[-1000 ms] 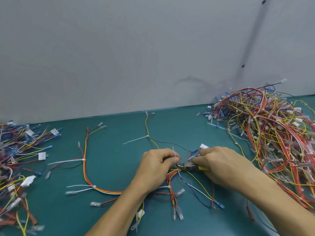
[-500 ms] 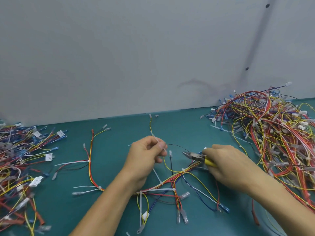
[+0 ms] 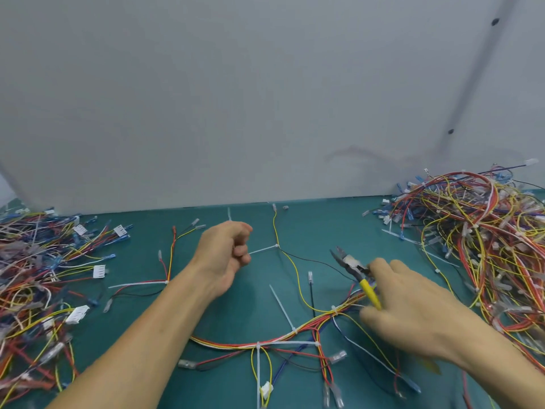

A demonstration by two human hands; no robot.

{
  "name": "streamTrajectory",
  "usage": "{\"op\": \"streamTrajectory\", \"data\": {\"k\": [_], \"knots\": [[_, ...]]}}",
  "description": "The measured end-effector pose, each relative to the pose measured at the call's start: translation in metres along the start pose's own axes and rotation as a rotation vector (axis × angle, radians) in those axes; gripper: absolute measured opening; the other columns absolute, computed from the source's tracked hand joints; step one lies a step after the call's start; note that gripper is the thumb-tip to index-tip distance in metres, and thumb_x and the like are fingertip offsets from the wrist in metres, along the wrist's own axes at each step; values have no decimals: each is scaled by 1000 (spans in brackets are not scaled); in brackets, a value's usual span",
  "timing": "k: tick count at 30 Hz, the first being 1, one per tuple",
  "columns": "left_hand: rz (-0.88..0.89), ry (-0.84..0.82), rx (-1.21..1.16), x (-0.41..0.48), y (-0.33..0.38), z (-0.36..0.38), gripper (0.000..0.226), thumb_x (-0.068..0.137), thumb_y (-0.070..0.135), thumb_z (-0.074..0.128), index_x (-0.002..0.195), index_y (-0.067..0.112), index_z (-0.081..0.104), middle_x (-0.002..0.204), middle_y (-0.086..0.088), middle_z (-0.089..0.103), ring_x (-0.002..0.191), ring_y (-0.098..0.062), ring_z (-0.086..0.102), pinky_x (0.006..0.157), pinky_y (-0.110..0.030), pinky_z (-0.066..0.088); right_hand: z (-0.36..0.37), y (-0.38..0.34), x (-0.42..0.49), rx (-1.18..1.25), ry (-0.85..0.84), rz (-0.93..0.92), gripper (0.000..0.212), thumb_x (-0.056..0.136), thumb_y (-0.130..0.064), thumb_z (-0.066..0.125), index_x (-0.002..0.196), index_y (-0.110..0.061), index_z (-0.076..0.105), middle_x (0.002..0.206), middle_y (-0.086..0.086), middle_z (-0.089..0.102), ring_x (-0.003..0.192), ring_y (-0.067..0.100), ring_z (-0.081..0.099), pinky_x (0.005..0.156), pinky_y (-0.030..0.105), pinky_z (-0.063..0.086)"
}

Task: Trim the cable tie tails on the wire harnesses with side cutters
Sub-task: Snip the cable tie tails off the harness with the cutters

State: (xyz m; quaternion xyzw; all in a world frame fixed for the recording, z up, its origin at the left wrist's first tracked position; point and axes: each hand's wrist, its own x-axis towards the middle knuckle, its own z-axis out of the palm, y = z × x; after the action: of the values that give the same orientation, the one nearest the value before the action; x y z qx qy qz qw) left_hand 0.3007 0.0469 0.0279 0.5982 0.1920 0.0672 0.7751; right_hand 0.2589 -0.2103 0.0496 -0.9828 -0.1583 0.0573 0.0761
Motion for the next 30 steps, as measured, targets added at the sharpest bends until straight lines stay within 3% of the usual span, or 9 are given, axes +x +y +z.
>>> {"op": "streamTrajectory", "data": {"k": [2, 4, 7, 9, 12, 19, 25, 30], "knots": [[116, 45, 272, 11, -2, 2, 16, 81, 9, 66, 68, 17, 62, 56, 8, 49, 47, -9, 38, 52, -23, 33, -6, -9, 7, -4, -24, 6, 39, 75, -54, 43, 103, -28, 38, 93, -6, 41, 93, 24, 50, 69, 35, 35], [245, 22, 691, 18, -6, 4, 6, 79, 19, 74, 83, 24, 73, 71, 12, 63, 66, -6, 55, 62, -20, 39, -7, -21, 19, -83, 47, -19, 44, 76, -52, 47, 110, -25, 40, 100, -2, 46, 100, 26, 53, 69, 34, 35], [254, -37, 1128, 28, -14, 5, 21, 81, 25, 74, 102, 21, 74, 100, 2, 71, 102, -17, 62, 85, -20, 45, -3, -41, 41, -234, 197, -65, 32, 82, -47, 51, 98, -21, 40, 102, 1, 54, 101, 28, 57, 66, 33, 31], [263, -43, 1224, 30, -17, 6, 15, 83, 27, 70, 97, 24, 75, 98, -1, 72, 102, -24, 61, 87, -31, 50, 2, -52, 56, -313, 241, -91, 21, 86, -42, 52, 93, -24, 45, 103, 2, 56, 100, 29, 57, 68, 34, 29], [307, -47, 1318, 32, -18, 9, 14, 87, 30, 65, 98, 30, 73, 100, -2, 71, 102, -27, 59, 85, -36, 51, 8, -62, 73, -411, 256, -100, 18, 86, -31, 53, 100, -21, 57, 105, 4, 56, 101, 28, 54, 71, 35, 27], [398, -62, 1278, 28, -29, 4, 18, 93, 28, 56, 99, 26, 73, 101, 1, 71, 104, -26, 58, 90, -38, 46, 11, -73, 82, -511, 323, -186, 20, 85, -18, 51, 102, -16, 61, 102, 7, 57, 96, 29, 54, 73, 36, 30], [450, -19, 1210, 23, -38, 1, 21, 92, 27, 54, 92, 25, 74, 90, 5, 73, 95, -23, 61, 88, -34, 46, 3, -78, 66, -507, 282, -167, 21, 84, -12, 51, 104, -15, 56, 104, 7, 53, 97, 28, 53, 69, 34, 28], [462, -6, 1190, 24, -41, 2, 21, 91, 29, 54, 93, 28, 75, 93, 6, 73, 96, -22, 61, 90, -35, 45, 6, -88, 65, -499, 264, -182, 25, 90, -9, 45, 112, -12, 54, 108, 8, 51, 99, 28, 53, 70, 34, 29]]}}
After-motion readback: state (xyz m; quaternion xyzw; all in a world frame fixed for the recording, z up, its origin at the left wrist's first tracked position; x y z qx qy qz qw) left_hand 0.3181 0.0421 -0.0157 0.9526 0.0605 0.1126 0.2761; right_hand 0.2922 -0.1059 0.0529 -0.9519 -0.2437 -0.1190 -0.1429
